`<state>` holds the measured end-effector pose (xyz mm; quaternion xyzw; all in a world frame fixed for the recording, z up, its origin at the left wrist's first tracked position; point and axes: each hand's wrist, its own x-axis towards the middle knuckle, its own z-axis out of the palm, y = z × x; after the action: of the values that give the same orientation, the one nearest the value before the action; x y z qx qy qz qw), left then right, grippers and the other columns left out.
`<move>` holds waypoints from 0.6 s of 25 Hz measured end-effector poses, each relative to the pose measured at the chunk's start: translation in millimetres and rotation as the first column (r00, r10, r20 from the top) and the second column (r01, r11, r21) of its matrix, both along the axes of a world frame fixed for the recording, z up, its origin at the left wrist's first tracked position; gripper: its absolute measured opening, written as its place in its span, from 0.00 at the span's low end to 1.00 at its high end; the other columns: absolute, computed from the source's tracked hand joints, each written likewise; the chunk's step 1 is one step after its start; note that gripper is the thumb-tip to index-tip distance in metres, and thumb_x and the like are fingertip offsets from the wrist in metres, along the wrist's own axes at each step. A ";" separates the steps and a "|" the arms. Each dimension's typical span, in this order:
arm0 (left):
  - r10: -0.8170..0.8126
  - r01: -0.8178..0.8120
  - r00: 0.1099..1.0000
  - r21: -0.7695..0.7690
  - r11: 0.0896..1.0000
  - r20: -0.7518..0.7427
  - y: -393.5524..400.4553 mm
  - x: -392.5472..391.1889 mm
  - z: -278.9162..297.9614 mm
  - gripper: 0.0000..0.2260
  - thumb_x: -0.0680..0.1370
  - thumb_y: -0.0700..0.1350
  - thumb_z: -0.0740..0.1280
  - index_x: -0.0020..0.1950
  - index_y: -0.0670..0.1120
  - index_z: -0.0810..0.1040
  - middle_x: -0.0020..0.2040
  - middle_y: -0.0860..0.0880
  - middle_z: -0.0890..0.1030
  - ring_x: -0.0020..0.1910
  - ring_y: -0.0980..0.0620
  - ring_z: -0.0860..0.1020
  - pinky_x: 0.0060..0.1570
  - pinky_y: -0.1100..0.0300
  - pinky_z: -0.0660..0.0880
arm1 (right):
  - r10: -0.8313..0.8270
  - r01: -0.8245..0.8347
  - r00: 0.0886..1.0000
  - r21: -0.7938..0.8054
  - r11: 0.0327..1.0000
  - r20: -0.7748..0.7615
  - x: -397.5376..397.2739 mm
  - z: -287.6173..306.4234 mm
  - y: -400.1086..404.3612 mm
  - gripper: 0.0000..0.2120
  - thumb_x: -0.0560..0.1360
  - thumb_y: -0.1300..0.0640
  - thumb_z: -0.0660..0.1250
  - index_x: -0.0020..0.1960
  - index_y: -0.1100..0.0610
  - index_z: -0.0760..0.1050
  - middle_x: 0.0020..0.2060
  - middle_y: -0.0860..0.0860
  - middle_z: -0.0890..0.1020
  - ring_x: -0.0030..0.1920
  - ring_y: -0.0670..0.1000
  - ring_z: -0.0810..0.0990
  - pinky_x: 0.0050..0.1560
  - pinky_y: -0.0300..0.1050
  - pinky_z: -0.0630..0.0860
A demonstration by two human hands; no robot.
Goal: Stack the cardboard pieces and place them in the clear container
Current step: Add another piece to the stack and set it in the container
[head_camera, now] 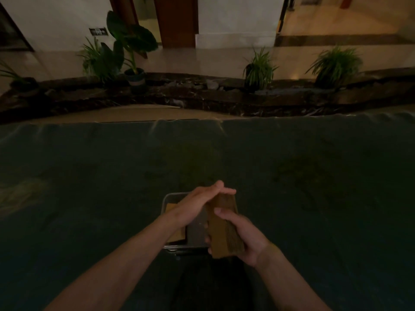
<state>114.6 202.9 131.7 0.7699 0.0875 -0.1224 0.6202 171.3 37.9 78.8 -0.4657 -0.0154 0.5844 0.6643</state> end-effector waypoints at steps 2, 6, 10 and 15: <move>0.010 -0.010 1.000 -0.022 1.000 -0.025 -0.9 6.4 -5.7 0.26 0.81 0.63 0.51 0.72 0.54 0.74 0.70 0.51 0.76 0.70 0.52 0.71 0.73 0.42 0.63 | -0.025 0.025 0.999 -0.014 1.000 -0.030 4.1 -3.8 0.6 0.16 0.67 0.46 0.80 0.52 0.49 0.85 0.45 0.57 0.87 0.44 0.58 0.85 0.43 0.55 0.83; 0.067 -0.071 0.996 -0.071 0.995 -0.060 -2.0 10.5 -17.0 0.24 0.80 0.63 0.55 0.73 0.55 0.72 0.67 0.57 0.77 0.68 0.55 0.73 0.71 0.41 0.66 | -0.025 0.024 0.996 -0.010 1.000 -0.090 8.8 -12.9 7.8 0.21 0.66 0.47 0.80 0.56 0.52 0.84 0.46 0.59 0.87 0.42 0.59 0.85 0.41 0.55 0.83; 0.027 -0.037 0.995 -0.109 0.993 -0.095 6.7 7.6 -23.5 0.26 0.76 0.65 0.55 0.74 0.61 0.68 0.70 0.60 0.74 0.72 0.55 0.68 0.73 0.43 0.62 | -0.023 0.018 0.990 -0.041 0.999 -0.138 6.9 -15.7 12.7 0.25 0.66 0.49 0.80 0.60 0.54 0.80 0.47 0.60 0.87 0.43 0.60 0.86 0.43 0.56 0.83; 0.799 -0.760 0.601 -0.328 0.561 -0.028 -16.6 -9.7 -46.2 0.24 0.83 0.58 0.57 0.77 0.51 0.65 0.75 0.54 0.70 0.76 0.51 0.64 0.67 0.64 0.61 | -0.493 0.494 0.858 0.034 0.869 0.142 9.8 -2.6 30.8 0.33 0.59 0.47 0.82 0.62 0.48 0.77 0.47 0.49 0.88 0.49 0.53 0.87 0.47 0.51 0.82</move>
<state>104.9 186.3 85.6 0.5512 0.3602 0.2006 0.7254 181.1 68.7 76.3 -0.4969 0.0567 0.3593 0.7879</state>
